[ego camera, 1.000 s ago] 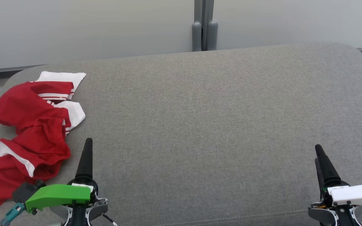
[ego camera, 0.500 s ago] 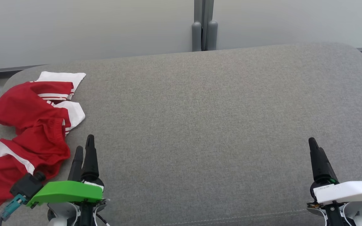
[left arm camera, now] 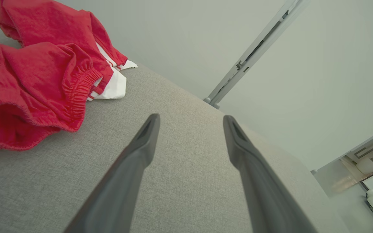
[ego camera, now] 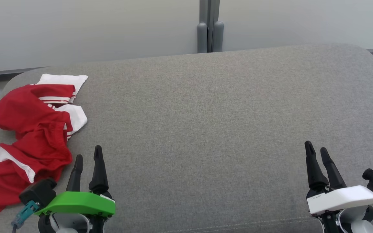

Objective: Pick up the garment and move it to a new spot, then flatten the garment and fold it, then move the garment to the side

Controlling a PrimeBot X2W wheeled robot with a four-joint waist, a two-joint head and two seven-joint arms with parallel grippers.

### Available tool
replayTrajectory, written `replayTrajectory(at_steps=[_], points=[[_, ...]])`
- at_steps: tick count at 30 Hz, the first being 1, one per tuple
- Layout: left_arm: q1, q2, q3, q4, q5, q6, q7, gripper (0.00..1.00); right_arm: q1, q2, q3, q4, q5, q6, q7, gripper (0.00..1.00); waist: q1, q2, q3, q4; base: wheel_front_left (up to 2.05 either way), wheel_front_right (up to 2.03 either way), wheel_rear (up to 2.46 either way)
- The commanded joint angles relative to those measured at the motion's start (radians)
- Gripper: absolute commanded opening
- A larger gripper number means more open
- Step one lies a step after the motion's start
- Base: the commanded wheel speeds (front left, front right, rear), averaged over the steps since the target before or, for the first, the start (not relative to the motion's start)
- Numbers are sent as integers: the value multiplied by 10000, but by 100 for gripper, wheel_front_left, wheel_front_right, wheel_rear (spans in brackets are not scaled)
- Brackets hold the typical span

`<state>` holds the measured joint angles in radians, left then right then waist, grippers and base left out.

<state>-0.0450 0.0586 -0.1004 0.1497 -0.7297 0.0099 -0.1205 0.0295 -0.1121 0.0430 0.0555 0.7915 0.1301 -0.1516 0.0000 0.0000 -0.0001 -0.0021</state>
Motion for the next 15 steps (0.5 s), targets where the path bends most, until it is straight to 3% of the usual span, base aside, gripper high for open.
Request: replayTrajectory(at_steps=[1, 15], points=[[36, 113, -22, -66, 288, 60, -73, 100, -222, -40, 4, -113, -291, 5, -94, 100, 0, 0, -2, -2, 0, 0, 0], [160, 69, -102, 427, 1634, 224, -424, 100, -278, 133, 91, 197, -2074, 5, -352, 100, 0, 0, -113, -16, 0, 0, 0]])
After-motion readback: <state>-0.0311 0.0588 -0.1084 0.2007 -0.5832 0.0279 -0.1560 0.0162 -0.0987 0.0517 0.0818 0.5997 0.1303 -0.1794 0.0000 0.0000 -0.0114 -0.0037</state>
